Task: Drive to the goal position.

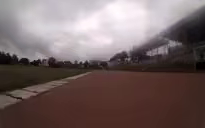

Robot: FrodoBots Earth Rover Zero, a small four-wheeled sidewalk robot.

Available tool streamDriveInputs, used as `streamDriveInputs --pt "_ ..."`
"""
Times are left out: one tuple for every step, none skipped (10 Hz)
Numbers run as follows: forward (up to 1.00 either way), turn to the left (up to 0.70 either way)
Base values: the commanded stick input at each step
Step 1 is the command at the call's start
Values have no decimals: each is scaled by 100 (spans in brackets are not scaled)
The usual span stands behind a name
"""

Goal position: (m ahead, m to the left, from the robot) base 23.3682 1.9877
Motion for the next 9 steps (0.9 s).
streamDriveInputs --pt "70 2" --pt "70 0" --pt "70 0" --pt "70 0" --pt "70 2" --pt "70 0" --pt "70 0" --pt "70 0" --pt "70 0"
